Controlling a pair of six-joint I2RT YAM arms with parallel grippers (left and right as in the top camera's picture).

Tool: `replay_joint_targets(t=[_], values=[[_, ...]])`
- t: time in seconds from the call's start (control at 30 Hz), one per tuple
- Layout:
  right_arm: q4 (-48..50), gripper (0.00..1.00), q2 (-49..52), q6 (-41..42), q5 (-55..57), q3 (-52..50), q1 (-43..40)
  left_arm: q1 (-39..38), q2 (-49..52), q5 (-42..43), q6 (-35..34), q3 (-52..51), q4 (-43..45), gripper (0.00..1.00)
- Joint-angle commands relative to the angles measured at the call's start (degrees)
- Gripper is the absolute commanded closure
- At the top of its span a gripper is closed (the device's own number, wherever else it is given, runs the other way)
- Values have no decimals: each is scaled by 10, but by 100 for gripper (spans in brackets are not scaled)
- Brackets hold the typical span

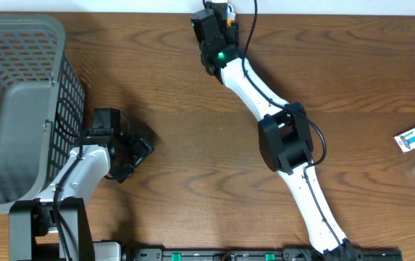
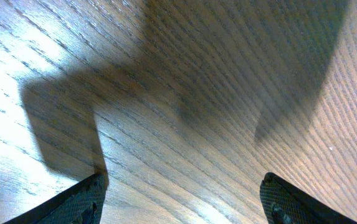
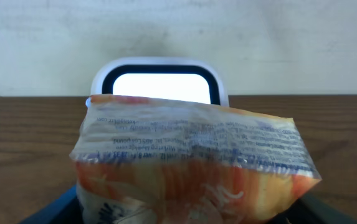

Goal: Scan the item barcode
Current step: 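Carry the orange packet back and hold it to the white scanner, then carry the orange packet to the right edge and release it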

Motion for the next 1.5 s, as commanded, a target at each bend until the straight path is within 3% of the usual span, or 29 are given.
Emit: replay_joint_targets(t=[0.0,0.2,0.43,0.73,1.0,1.27,1.47], values=[[9,30,-8,-12,21,6,2,14,68,-104,8,-72,-24,17],[-38,28,-17,-12,60,11,7,14,68,-104,8,-72,-24,18],[-168,30,-98,23,69,11,19,14,68,-104,8,-72,-24,17],[-489,33,-250,162,3,11,-12,14,68,-104,8,-72,-24,17],[-756,34,-276,298,-6,10,-120,14,68,-104,8,-72,-24,17],[-795,35,-276,327,-29,-23,-292,14,68,-104,8,-72,-24,17],[-759,34,-276,338,-41,-115,-419,14,68,-104,8,-72,-24,18]])
